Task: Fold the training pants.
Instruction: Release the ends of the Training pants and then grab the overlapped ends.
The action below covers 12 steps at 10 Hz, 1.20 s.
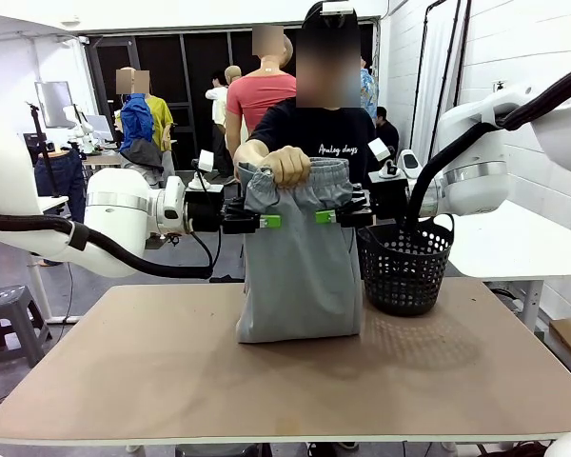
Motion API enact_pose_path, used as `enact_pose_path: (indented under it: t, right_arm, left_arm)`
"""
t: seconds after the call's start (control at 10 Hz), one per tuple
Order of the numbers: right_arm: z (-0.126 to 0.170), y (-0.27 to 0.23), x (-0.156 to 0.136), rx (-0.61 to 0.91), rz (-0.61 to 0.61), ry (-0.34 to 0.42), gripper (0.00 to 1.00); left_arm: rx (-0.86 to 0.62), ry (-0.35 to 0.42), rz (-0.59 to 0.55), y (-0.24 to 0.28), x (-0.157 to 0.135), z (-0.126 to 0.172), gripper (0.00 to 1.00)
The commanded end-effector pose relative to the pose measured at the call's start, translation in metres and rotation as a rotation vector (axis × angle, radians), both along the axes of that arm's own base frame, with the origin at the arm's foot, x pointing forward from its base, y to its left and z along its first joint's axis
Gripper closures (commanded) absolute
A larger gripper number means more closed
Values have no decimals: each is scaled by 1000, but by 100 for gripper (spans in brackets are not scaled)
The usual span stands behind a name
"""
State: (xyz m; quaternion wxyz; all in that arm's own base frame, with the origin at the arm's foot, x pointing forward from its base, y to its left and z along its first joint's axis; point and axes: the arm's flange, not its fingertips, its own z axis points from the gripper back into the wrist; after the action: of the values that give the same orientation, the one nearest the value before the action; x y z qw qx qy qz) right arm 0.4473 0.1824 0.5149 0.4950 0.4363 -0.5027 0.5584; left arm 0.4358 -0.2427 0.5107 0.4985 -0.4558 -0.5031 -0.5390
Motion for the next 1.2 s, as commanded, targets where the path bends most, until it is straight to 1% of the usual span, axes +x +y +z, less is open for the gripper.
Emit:
enact_pose_path:
  t: [0.0, 0.5, 0.6, 0.7, 1.1]
  right_arm:
    - [2, 1, 0, 3, -3, 26, 0]
    - [4, 4, 3, 26, 0, 36, 0]
    - [4, 4, 3, 16, 4, 27, 0]
    - [3, 3, 3, 4, -22, 33, 0]
    - [-5, -7, -3, -19, -50, 50, 0]
  left_arm:
    - [-33, 10, 9, 3, -2, 4, 0]
    - [-39, 15, 10, 4, -4, 6, 0]
    - [-28, 12, 21, 3, -3, 5, 0]
    - [-27, 17, 39, 4, -3, 5, 0]
    - [-13, 19, 81, 18, -11, -4, 0]
